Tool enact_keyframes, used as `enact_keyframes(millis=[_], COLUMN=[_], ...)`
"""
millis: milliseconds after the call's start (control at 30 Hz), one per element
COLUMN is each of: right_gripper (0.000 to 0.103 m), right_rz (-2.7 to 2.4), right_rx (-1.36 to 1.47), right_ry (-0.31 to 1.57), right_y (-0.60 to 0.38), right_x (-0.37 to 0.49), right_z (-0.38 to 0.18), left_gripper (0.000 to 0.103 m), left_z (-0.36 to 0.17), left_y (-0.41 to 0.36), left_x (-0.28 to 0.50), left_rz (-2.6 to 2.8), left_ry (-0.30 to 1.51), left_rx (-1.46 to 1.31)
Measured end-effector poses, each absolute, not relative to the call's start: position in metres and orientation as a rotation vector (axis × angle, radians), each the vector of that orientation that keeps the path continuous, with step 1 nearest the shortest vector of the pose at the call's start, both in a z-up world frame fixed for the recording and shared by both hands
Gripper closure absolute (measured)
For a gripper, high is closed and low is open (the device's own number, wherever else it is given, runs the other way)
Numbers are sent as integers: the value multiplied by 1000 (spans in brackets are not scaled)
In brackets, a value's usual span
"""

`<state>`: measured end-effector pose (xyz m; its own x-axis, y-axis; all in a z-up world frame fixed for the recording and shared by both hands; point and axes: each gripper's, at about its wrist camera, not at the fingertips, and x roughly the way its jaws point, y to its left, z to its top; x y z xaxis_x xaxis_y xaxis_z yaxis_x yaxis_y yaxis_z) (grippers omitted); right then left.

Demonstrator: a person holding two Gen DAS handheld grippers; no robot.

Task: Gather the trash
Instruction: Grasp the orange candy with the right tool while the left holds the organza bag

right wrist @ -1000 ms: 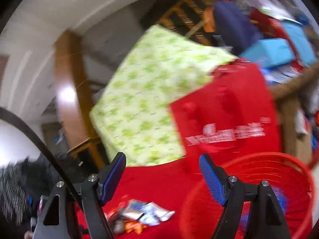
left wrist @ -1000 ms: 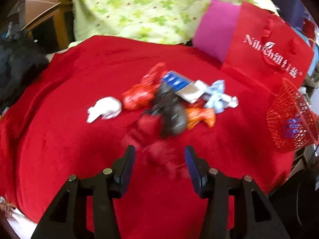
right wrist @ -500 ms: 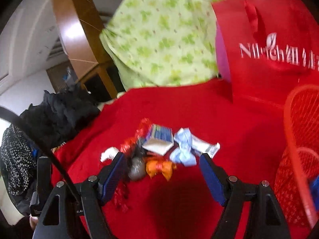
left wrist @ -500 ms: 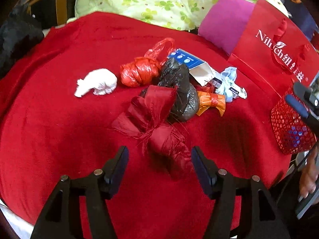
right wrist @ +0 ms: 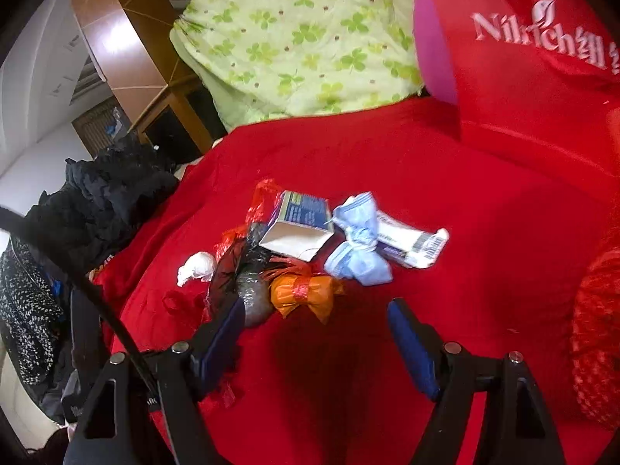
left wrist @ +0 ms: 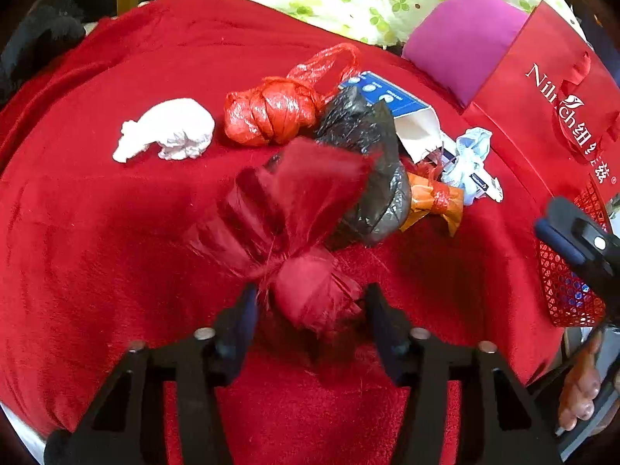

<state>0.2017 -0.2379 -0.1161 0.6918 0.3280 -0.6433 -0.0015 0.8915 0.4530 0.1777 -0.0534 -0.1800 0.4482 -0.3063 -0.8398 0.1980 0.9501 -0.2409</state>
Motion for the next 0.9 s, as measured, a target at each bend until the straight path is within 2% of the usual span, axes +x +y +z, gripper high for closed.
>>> enact_keyframes(millis=[67,200,400,467,500,567,633,700,900], right_gripper=[25,37,37,42,50,56,69,78,81], right_rz=[193,195,193,206,212,218,249,258,320], right_rx=[438,453,605,634,640,652,657,609,504], right_ry=[815,875,931,951,957,947,935,916,921], right_y=[-230,-220,-232,-233,-233,-235,-235,-230,-217], right_x=[214,239,265,269,270,269,267,262,243], right_z=[-123,-141,-169,-176,-179,-180,-177,-168,-152], left_gripper=[57,59,60,60,60,60,60,60,60], left_z=[-181,-182,-181,-180,-180,-178,-176,-171,-152], left_y=[-54,-53,-44,-40,-38,-34,-30,-25,-3], left_x=[177,176,172,169,167,164,160,154,138], left_rz=[-326,-343,-352,-351,-350,-349,-345,-336,-295], left_ry=[1066,1058,1056,1057,1056,1053,1045,1035,985], left_rx=[-123,-124,-152,-159,-162,-163,-165,-161,-152])
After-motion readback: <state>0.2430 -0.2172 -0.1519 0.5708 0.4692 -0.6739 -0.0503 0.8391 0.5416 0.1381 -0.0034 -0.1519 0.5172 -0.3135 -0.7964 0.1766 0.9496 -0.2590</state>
